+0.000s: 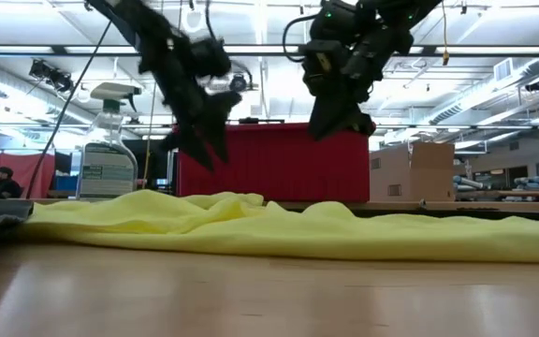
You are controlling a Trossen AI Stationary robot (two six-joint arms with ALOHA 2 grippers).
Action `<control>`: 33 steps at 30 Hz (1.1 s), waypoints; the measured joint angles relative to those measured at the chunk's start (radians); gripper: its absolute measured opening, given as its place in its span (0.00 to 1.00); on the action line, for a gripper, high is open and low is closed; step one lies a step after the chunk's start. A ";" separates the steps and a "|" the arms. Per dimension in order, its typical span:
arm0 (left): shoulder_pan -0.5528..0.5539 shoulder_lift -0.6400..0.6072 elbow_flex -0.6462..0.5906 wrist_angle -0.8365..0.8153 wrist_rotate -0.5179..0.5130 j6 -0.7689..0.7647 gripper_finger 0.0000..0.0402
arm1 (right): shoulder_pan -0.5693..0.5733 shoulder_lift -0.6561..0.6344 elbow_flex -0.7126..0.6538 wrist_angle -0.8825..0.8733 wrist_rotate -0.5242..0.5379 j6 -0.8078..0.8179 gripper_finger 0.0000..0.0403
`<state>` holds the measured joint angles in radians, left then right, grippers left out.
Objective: Fold Laundry from Bin
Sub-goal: Fold the yellow shirt
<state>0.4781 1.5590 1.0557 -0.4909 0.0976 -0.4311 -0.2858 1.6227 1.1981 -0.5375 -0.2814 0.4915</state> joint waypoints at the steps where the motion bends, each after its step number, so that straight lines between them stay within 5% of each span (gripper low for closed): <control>1: 0.014 0.031 0.000 0.028 0.018 0.018 0.51 | -0.004 -0.011 -0.007 -0.001 0.002 0.003 0.21; 9: 0.080 0.210 0.001 0.235 0.091 0.045 0.52 | -0.028 -0.065 -0.018 -0.069 0.029 0.051 0.21; 16: 0.122 0.223 0.001 0.185 0.076 0.075 0.22 | -0.073 -0.080 -0.017 -0.093 0.029 0.047 0.21; 20: 0.130 0.185 0.013 0.067 0.106 0.150 0.03 | -0.110 -0.077 -0.017 -0.135 0.029 0.032 0.21; 28: 0.170 -0.010 0.157 -0.257 -0.117 0.341 0.01 | -0.164 -0.077 -0.017 -0.341 0.059 -0.056 0.21; 33: 0.235 -0.073 0.194 -0.362 -0.156 0.391 0.01 | -0.189 -0.076 -0.022 -0.371 0.106 -0.097 0.21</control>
<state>0.7132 1.4857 1.2493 -0.8534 -0.0589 -0.0402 -0.4748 1.5462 1.1764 -0.9086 -0.1758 0.3945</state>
